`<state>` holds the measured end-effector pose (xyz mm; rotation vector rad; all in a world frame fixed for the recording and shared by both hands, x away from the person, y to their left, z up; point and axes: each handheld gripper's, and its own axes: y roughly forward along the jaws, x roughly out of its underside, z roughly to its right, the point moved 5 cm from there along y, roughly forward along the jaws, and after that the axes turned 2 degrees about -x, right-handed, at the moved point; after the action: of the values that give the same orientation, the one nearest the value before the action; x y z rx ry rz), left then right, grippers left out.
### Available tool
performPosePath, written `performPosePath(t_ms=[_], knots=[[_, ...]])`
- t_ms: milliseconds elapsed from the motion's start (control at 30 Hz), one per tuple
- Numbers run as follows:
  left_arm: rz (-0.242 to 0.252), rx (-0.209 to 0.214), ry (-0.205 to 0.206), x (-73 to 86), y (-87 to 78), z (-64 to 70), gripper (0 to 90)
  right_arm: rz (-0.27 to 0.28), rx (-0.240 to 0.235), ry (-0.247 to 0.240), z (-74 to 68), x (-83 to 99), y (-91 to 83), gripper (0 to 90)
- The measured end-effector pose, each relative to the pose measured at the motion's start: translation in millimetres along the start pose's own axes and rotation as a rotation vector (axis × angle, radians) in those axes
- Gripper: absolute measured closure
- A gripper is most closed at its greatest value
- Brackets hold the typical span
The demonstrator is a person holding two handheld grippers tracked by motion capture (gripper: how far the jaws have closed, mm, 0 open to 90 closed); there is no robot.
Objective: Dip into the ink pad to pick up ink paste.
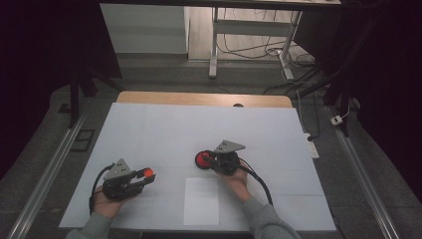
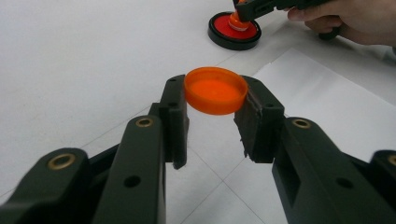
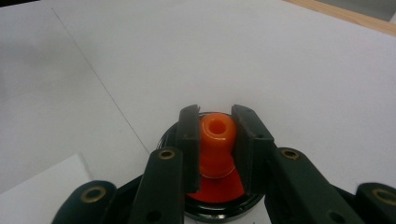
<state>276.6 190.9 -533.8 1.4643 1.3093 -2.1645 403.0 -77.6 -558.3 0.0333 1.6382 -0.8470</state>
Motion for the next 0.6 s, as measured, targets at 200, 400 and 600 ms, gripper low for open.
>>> performPosePath(t_ms=[200,400,600], knots=[[0.0,0.001,-0.001,0.0,0.1,-0.1,65.0,-0.002,-0.003,0.003,0.3,0.2,-0.3,72.7],[-0.001,0.001,0.0,0.0,0.4,0.1,65.0,0.0,0.002,-0.004,-0.5,0.3,-0.1,72.8],[-0.002,0.001,-0.001,-0.1,0.7,0.1,65.0,0.0,0.008,-0.016,-1.2,0.5,-0.1,72.8]])
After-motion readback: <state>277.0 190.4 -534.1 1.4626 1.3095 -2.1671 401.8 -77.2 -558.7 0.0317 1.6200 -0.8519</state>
